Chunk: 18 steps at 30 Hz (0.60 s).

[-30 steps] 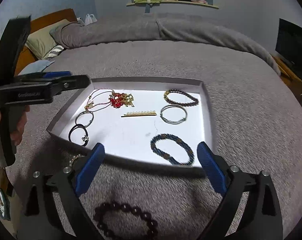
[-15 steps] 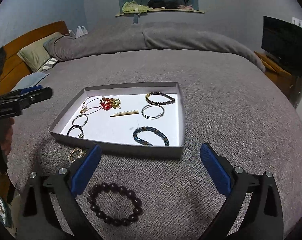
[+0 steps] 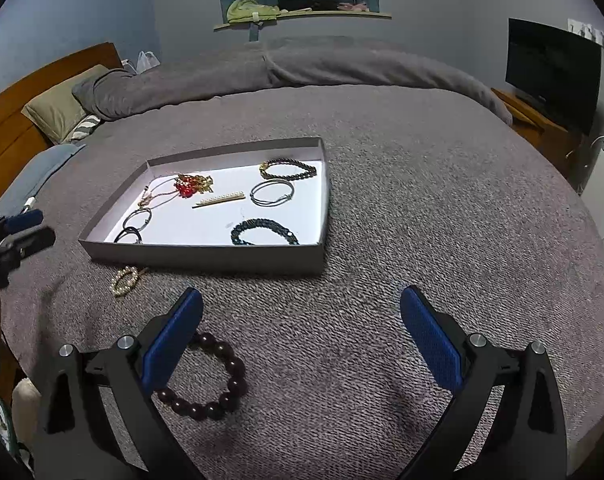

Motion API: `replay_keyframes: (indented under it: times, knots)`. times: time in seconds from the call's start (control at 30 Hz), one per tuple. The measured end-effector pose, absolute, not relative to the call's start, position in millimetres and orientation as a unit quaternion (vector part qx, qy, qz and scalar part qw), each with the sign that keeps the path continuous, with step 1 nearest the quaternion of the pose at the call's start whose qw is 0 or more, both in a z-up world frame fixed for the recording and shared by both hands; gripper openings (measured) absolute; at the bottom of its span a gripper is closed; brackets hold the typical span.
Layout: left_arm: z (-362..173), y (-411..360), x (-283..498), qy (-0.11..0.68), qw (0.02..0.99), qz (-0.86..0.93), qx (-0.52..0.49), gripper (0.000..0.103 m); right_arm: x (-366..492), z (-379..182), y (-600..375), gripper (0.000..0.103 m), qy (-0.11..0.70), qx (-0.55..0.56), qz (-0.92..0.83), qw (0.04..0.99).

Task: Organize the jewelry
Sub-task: 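Open both grippers to release the items in the tray and withdraw, then grasp the pearl ring clip with left gripper while right grasps dark bead bracelet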

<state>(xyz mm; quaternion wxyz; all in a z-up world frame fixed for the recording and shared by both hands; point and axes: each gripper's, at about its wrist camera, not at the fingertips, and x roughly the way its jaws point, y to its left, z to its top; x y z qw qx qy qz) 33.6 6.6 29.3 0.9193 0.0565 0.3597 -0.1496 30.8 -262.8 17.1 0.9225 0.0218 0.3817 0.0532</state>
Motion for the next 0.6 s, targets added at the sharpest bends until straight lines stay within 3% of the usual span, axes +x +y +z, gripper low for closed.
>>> replay_keyframes:
  times: [0.6]
  knots:
    - [-27,-39,19,0.396,0.899,-0.174,0.066,0.094,11,-5,-256,0.097,0.388,0.001,0.078,0.918]
